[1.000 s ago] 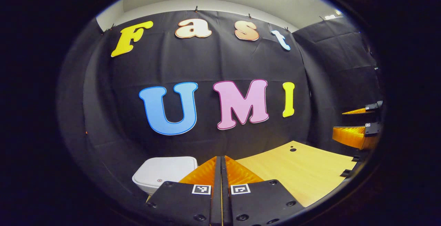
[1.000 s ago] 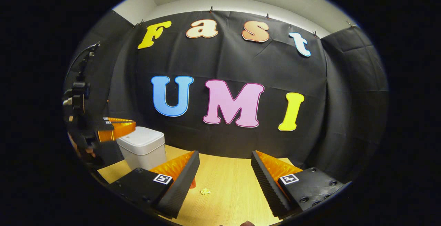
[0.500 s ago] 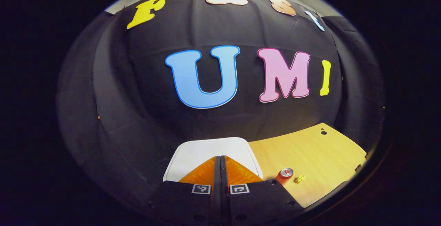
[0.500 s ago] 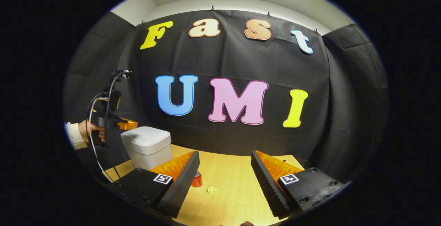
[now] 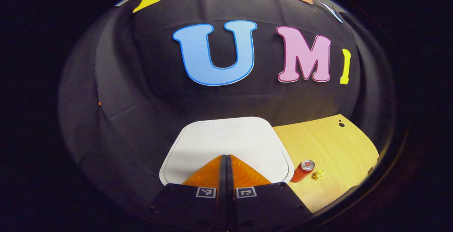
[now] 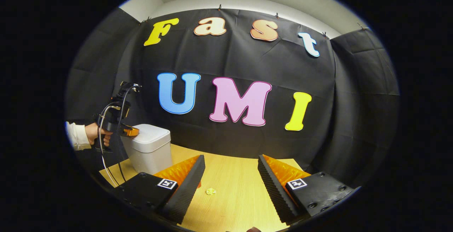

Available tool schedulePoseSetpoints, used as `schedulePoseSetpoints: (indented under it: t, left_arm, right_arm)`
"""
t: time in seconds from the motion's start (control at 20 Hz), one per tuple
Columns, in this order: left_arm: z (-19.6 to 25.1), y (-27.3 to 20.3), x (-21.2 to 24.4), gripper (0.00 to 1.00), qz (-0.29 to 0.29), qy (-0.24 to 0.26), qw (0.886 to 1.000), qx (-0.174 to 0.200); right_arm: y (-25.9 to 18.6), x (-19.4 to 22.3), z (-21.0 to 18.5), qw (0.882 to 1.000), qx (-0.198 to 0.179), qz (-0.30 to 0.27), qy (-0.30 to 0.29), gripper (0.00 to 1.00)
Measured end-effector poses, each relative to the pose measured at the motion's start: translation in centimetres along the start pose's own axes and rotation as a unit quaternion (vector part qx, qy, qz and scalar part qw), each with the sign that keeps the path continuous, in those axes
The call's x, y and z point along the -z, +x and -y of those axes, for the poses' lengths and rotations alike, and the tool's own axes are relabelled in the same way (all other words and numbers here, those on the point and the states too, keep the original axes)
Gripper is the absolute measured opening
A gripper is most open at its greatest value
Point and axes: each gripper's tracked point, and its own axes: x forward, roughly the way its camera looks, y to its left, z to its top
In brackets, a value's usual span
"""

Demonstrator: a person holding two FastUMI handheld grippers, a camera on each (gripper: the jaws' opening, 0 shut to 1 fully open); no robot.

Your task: Press the lid of the desktop garbage bin to open it, pick up the crumpled paper on the desktop and throw it into the bin, then pick up the pop can on the desktop and drop it into the bin, and finally close the garbage bin lid.

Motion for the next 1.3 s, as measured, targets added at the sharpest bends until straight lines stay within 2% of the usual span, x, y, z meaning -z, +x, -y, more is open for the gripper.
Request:
schedulePoseSetpoints:
  t: [0.15, 0.35, 0.45, 0.5, 0.55, 0.6, 0.65, 0.7, 0.75, 0.8, 0.85, 1.0, 1.3]
  left_arm:
    - [0.1, -0.1, 0.2, 0.07, -0.009, 0.004, 1.000, -0.010]
    - [0.1, -0.7, -0.8, 0.07, 0.017, 0.027, 0.999, -0.008]
    - [0.4, -1.0, -1.6, 0.08, 0.037, 0.003, 0.999, 0.007]
    - [0.5, -1.5, -2.3, 0.21, 0.047, -0.006, 0.999, 0.012]
    - [0.1, -2.2, -3.1, 0.24, 0.066, -0.005, 0.998, 0.007]
    - [-0.4, -3.1, -4.5, 0.34, 0.093, 0.007, 0.996, -0.001]
    - [-0.9, -4.3, -5.9, 0.37, 0.124, 0.020, 0.992, -0.010]
    - [-1.0, -5.5, -7.6, 0.50, 0.153, 0.029, 0.988, -0.016]
    - [-1.0, -6.8, -9.1, 0.63, 0.179, 0.026, 0.983, -0.018]
    - [-1.1, -8.0, -10.1, 0.99, 0.199, 0.016, 0.980, -0.020]
    - [-0.8, -9.0, -10.5, 0.96, 0.214, 0.010, 0.977, -0.019]
    - [0.4, -12.0, -10.6, 0.95, 0.232, 0.003, 0.973, -0.003]
    - [1.7, -17.8, -6.8, 0.96, 0.230, -0.015, 0.973, 0.019]
  right_arm:
    - [-0.1, 0.0, 0.0, 1.000, 0.001, 0.000, -0.005, 0.96]
    - [-0.1, -0.5, 0.4, 1.000, 0.001, 0.005, -0.005, 0.96]
    - [0.0, -0.6, 0.6, 1.000, 0.003, 0.004, -0.001, 0.96]
    - [0.1, -0.6, 0.5, 1.000, 0.003, 0.001, 0.000, 0.96]
    - [0.1, -0.7, 0.6, 1.000, 0.003, 0.001, 0.000, 0.96]
    - [0.1, -0.8, 0.5, 1.000, 0.002, 0.001, 0.000, 0.96]
    - [0.1, -0.7, 0.3, 1.000, 0.000, 0.002, -0.001, 0.97]
    - [0.3, -0.7, 0.1, 1.000, -0.002, 0.000, -0.002, 0.97]
    - [0.4, -0.6, -0.1, 1.000, -0.005, -0.002, -0.002, 0.97]
    - [0.5, -0.5, -0.4, 1.000, -0.009, -0.004, -0.001, 0.97]
    - [0.8, -0.4, -0.6, 1.000, -0.014, -0.008, 0.003, 0.97]
    - [1.9, 0.6, -1.1, 0.999, -0.032, -0.031, 0.012, 0.96]
    - [5.5, 3.8, -2.0, 0.991, -0.074, -0.104, 0.030, 0.97]
